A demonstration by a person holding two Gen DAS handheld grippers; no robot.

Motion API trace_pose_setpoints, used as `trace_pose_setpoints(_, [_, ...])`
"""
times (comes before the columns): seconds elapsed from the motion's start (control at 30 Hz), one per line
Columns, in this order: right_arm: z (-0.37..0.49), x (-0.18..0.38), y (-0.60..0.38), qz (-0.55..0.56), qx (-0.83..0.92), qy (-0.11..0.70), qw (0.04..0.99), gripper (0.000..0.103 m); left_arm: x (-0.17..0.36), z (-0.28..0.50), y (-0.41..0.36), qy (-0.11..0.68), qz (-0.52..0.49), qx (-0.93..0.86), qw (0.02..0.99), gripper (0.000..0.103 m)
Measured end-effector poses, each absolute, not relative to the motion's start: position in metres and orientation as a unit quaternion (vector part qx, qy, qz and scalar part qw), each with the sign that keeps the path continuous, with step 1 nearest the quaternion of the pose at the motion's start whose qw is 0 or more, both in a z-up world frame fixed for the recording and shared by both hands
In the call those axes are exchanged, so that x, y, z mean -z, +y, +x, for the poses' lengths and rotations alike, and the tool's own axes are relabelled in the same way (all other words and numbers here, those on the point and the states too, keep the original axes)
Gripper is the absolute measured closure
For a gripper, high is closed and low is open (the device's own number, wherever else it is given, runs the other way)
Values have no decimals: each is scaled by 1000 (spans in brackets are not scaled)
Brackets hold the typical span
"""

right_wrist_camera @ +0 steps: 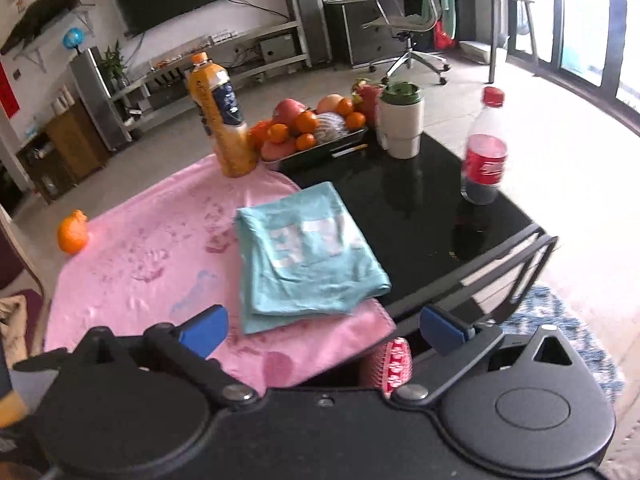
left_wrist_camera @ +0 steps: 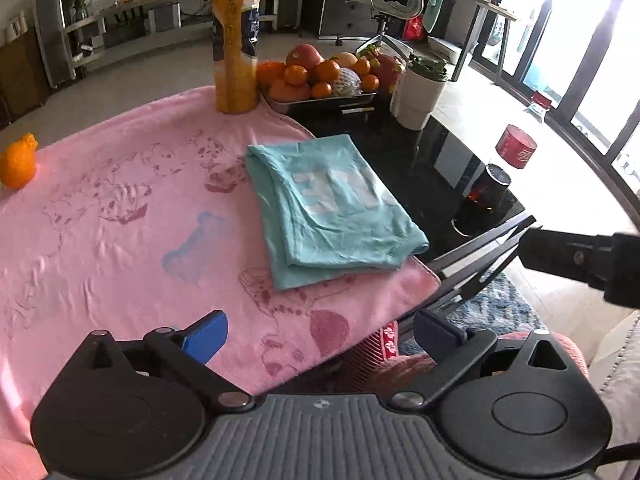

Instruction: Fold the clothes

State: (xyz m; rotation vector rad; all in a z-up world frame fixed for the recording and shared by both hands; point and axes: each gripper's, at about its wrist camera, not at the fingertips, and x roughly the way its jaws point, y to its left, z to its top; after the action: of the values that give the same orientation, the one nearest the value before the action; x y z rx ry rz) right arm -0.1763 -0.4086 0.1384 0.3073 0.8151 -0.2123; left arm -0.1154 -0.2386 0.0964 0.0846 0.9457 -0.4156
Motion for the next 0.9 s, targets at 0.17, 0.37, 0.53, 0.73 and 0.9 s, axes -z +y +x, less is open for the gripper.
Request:
trace_pose_setpoints(0.17, [-179, -129, -413, 145, 105, 409, 895, 0, -90, -122, -243, 460, 41, 189, 867, 5])
trace_pose_setpoints(0.37, [-179, -121, -409, 125, 100, 419, 894, 0, -82, -122, -243, 471, 38, 185, 862, 6])
trace_pose_setpoints(0.53, [-178, -116, -409, 125, 97, 427, 890, 0, -82, -122, -243, 459, 40, 177, 870, 6])
trace_pose_setpoints(0.73, [-176, -108, -408, 127, 95, 437, 886, 0, -78, -120, -244, 453, 53, 170, 874, 5])
trace_pose_setpoints(0.9, [-177, -103, -408, 134, 95, 438, 884, 0, -76, -121, -244, 441, 53, 175, 879, 5])
